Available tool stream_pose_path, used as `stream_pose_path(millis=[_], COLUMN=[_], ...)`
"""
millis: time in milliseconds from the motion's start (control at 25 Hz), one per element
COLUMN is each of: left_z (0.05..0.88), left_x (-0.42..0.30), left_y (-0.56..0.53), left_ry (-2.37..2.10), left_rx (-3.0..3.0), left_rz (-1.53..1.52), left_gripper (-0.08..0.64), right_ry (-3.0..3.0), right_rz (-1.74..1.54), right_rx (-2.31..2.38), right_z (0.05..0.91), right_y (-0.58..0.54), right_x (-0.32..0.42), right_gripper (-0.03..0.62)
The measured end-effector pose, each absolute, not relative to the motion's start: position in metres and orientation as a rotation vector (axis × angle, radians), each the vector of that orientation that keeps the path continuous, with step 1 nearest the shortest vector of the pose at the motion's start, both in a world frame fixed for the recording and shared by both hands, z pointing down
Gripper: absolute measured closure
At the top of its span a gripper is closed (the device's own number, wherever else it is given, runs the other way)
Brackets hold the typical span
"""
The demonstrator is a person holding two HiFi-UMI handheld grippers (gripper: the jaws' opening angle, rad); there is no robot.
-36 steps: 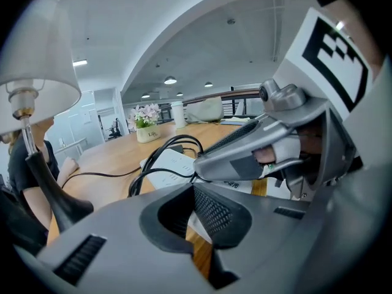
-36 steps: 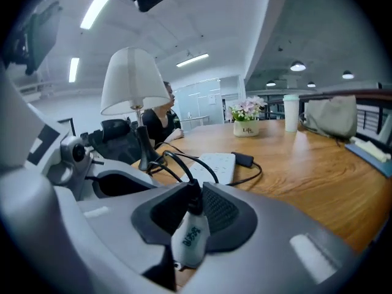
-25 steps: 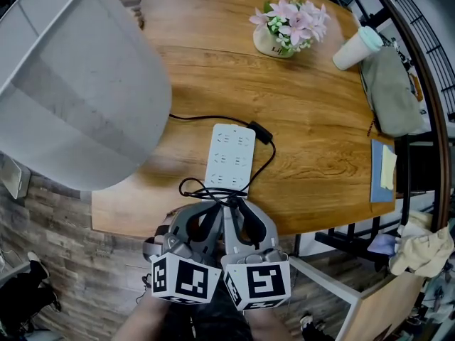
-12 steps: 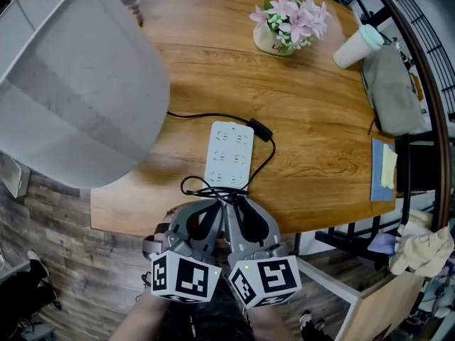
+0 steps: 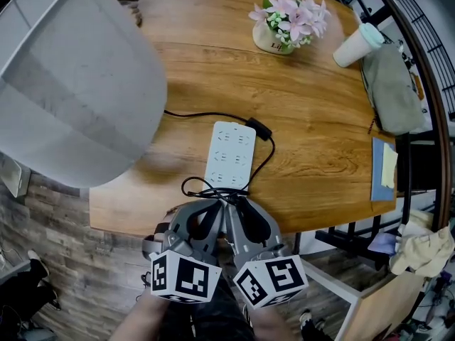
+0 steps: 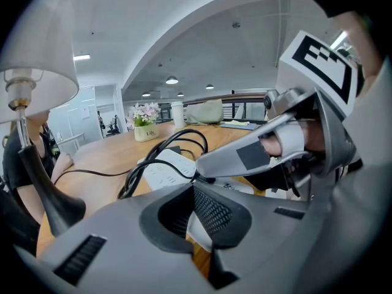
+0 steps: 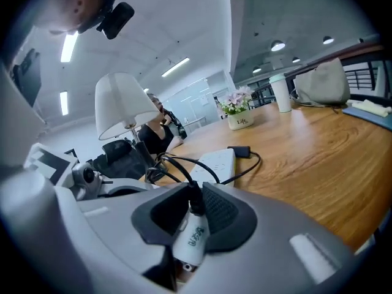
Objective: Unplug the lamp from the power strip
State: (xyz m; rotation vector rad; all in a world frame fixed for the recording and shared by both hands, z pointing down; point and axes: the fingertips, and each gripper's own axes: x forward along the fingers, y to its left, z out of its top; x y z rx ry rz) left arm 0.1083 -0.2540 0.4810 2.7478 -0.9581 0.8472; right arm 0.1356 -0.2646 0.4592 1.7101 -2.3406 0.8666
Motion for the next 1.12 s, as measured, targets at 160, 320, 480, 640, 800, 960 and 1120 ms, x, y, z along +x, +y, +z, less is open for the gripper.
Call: stream_pose_path(millis=[160,320,480,640,800,960,1120], left_z=[0.482,0.482,0.483,0.484,0.483,0.482,0.483], left_x=[0.11,0.11,0.11,0.108,0.106,0.101,0.095], left_y=[-0.253,-0.254,-0.253,-0.255,-0.254,-0.251,-0.25], left_ry=[-0.954,-0.958,-0.968,-0.989,-1.012,-1.051,-1.078], left_rx=[2.747,2.734,2.72,2.71,2.7,2.704,2.692], left_rz=[0.853,0.846,0.847,0.811,0.789,0.795,0.794], left_gripper=[0.565,0.565,0.565,0.565,0.565,0.565,0.565], right_ry=[-2.303,-2.392,-2.416,-2.4,-2.375,-2.333,-2.28], right_rz=[0.715,0.566,0.631,0.648,0.656,0.671,0.676], right_rx=[1.664,1.607,1.615,1.627,1.649,1.702,1.747], right_z=[0.457,0.431,0.429,0.431,0.435,0.44,0.447], right_y=[-0.262,-0.266,-0.269,-0.266,-0.264,-0.264,-0.263], right_x=[0.13,0.118,0.123,0.131,0.141,0.159,0.179], right_gripper=[0.514,0.517,0.517,0.515,0.515,0.515,0.515])
